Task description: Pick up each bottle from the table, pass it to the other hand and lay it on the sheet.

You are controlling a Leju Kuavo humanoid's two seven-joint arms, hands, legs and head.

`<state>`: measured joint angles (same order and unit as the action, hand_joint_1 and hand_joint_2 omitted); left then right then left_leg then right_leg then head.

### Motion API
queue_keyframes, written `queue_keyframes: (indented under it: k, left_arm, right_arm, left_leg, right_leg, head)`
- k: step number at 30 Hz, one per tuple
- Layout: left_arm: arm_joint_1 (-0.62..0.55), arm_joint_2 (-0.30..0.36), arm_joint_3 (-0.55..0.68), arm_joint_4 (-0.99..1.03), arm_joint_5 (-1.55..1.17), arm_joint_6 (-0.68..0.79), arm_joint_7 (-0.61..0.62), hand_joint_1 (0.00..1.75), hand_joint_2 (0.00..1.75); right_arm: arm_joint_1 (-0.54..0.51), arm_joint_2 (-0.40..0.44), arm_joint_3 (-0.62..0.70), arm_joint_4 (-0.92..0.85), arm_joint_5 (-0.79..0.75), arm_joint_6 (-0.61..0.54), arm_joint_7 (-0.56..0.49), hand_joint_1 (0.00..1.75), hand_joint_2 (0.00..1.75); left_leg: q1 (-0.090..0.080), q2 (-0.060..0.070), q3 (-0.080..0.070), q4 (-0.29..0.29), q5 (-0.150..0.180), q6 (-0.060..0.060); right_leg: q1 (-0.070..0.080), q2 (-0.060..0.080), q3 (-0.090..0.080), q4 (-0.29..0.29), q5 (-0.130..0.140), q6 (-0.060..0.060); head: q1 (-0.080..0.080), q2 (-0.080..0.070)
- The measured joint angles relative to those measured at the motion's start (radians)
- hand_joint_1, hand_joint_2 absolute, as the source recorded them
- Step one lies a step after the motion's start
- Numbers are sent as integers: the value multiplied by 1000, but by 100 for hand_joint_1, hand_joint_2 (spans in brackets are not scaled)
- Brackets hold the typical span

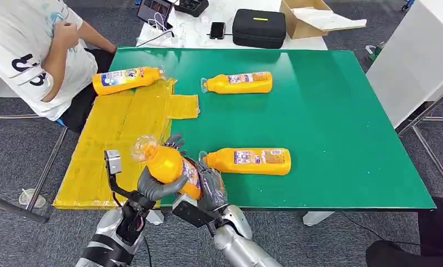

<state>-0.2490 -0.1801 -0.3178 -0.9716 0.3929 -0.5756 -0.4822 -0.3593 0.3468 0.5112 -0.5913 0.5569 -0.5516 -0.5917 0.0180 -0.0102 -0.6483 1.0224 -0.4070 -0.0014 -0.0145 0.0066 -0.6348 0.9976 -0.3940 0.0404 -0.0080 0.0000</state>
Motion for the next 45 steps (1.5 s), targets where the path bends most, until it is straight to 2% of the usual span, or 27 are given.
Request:
queue_keyframes:
  k: [13, 14, 15, 16, 23, 28, 32, 36, 40, 45]
  left_arm:
    - [0, 0, 10, -2, 46, -27, 16, 175, 175]
    - [0, 0, 10, -2, 51, -28, 19, 175, 175]
    - [0, 0, 11, -2, 54, -30, 20, 175, 175]
    - [0, 0, 12, -2, 55, -30, 20, 175, 175]
    - [-1, -1, 18, -15, 119, -24, 66, 175, 175]
    - [-3, -1, 33, -21, 151, 8, 84, 175, 175]
    - [-43, 4, 91, -19, 143, 131, 71, 175, 175]
    - [-129, 28, 201, 15, 98, 247, 40, 175, 175]
    - [-200, 46, 295, 58, 48, 326, 9, 175, 175]
    - [-265, 64, 346, 70, -223, 599, -112, 175, 175]
  right_arm:
    - [-5, 2, 15, 5, -3, -49, 15, 171, 175]
    - [-5, 2, 15, 5, -2, -53, 16, 145, 175]
    - [-5, 2, 16, 5, -1, -55, 17, 0, 175]
    - [-6, 2, 16, 5, 0, -55, 17, 0, 0]
    - [-8, 2, 16, 7, -4, -74, 44, 0, 0]
    - [-15, 3, 8, 5, -42, -16, 39, 0, 0]
    - [1, -8, -21, -71, -123, 129, 14, 0, 0]
    - [47, -34, -48, -248, -197, 241, 12, 0, 0]
    - [93, -57, -67, -406, -239, 249, 8, 0, 0]
    - [164, -65, -103, -586, -341, 172, -77, 0, 0]
  left_leg:
    - [0, 0, 0, 0, 0, 0]
    - [0, 0, 0, 0, 0, 0]
    - [0, 0, 0, 0, 0, 0]
    - [0, 0, 0, 0, 0, 0]
    - [0, 0, 0, 0, 0, 0]
    - [0, 0, 0, 0, 0, 0]
    - [0, 0, 0, 0, 0, 0]
    - [1, 0, 0, 0, 2, -1]
    - [1, 0, 0, 0, 2, -1]
    - [1, -1, 0, 0, 1, -1]
  right_leg:
    - [0, 0, 0, 0, 0, 0]
    - [0, 0, 0, 0, 0, 0]
    - [0, 0, 0, 0, 0, 0]
    - [0, 0, 0, 0, 0, 0]
    - [0, 0, 0, 0, 0, 0]
    - [0, 0, 0, 0, 0, 0]
    - [0, 0, 0, 0, 0, 0]
    - [1, 0, 0, 0, 2, -2]
    - [1, 0, 0, 0, 2, -2]
    - [1, 0, 0, 0, 2, -2]
  head:
    - [0, 0]
    - [0, 0]
    - [0, 0]
    - [0, 0]
    - [0, 0]
    - [0, 0]
    - [0, 0]
    - [0, 0]
    - [0, 0]
    - [0, 0]
